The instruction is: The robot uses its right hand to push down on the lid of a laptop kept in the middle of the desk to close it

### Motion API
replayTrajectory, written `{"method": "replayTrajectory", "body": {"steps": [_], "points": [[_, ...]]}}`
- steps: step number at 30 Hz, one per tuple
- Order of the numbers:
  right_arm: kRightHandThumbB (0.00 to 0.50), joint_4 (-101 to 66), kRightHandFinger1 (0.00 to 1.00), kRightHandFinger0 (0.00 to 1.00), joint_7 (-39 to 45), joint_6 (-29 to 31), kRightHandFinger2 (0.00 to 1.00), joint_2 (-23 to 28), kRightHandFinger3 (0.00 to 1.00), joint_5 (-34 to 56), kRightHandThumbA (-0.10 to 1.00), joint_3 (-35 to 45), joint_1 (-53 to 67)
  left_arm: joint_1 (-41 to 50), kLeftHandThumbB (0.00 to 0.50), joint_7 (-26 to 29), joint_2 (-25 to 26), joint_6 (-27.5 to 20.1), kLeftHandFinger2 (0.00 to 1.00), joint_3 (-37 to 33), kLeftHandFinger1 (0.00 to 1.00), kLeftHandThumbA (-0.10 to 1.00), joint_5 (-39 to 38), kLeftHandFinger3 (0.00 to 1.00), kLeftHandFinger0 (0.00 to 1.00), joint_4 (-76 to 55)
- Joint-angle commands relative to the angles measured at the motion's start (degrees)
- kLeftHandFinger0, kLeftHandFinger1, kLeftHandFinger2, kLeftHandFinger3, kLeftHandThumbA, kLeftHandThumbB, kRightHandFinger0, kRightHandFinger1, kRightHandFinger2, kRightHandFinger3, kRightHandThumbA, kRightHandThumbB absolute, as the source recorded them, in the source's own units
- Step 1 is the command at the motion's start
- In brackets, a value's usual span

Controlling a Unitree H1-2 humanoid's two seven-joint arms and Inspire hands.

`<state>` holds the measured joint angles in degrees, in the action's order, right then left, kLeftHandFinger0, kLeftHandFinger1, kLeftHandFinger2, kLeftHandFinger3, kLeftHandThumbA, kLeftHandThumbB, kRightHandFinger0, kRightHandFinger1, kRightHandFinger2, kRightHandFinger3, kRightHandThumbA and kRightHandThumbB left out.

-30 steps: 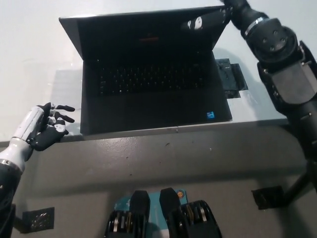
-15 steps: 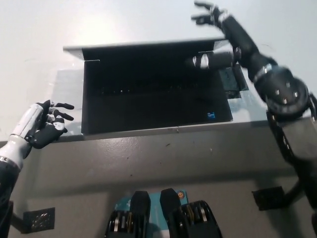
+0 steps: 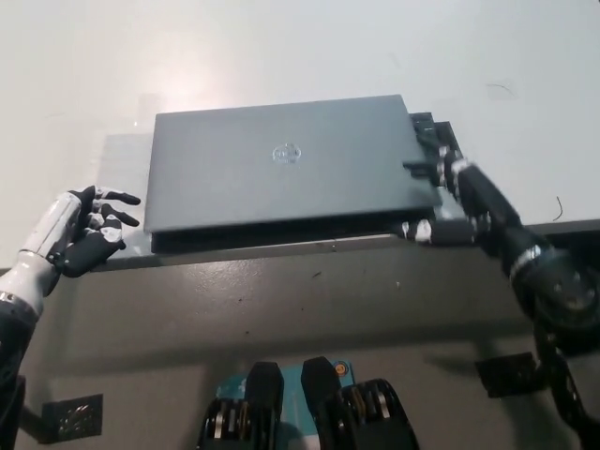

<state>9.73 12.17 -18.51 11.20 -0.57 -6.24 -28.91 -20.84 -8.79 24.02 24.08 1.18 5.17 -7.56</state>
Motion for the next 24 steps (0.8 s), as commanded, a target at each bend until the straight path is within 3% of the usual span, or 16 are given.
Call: {"method": "replayTrajectory", "body": {"steps": [1, 6, 12, 14, 18, 22, 24], "points": [[0.187, -2.19, 0.88, 0.98, 1.42, -2.55, 0.87, -1.15, 1.00, 2.85, 1.00, 1.11, 0.73, -2.28, 0.009, -0.33, 1.88, 0.33, 0.49, 0.73, 0.37, -0.09, 0.80, 0.60, 0.27, -0.77], [0.209, -0.65, 0.83, 0.90, -0.23, -3.27, 0.82, -4.44, 1.00, 4.34, 1.00, 3.31, 3.51, -2.89, 0.007, -0.41, 1.89, -0.14, 0.49, 0.88, 0.36, -0.10, 0.47, 0.60, 0.28, -0.62], [0.218, 0.94, 0.88, 0.96, 0.41, -1.82, 0.85, -5.96, 1.00, 4.22, 1.00, 3.43, 5.46, -3.43, 0.012, -0.54, 2.28, 0.03, 0.48, 0.48, 0.33, -0.10, 1.06, 0.59, 0.22, -0.49], [0.215, 0.90, 0.88, 0.97, 0.77, -1.90, 0.85, -5.99, 1.00, 4.21, 1.00, 3.26, 5.39, -3.51, 0.004, -0.71, 2.29, 1.54, 0.50, 0.39, 0.36, -0.10, 1.12, 0.61, 0.28, -1.36], [0.253, 1.19, 0.87, 0.95, 0.79, -2.04, 0.83, -6.05, 1.00, 5.06, 1.00, 4.21, 3.93, -3.33, 0.007, -0.74, 2.24, 0.91, 0.50, 0.58, 0.36, -0.10, 0.82, 0.62, 0.29, -1.09], [0.214, -0.79, 0.88, 0.95, 0.56, -2.62, 0.83, -5.75, 1.00, 6.16, 1.00, 5.46, 3.43, -3.28, 0.011, -0.63, 2.11, 1.58, 0.48, 0.61, 0.34, -0.10, 0.93, 0.61, 0.22, -1.44], [0.244, -4.46, 0.86, 0.93, 1.31, -3.45, 0.84, -4.70, 1.00, 8.07, 1.00, 6.88, 3.40, -2.90, 0.007, -0.80, 2.24, 1.15, 0.49, 0.83, 0.35, -0.10, 0.63, 0.61, 0.26, -1.37]]}}
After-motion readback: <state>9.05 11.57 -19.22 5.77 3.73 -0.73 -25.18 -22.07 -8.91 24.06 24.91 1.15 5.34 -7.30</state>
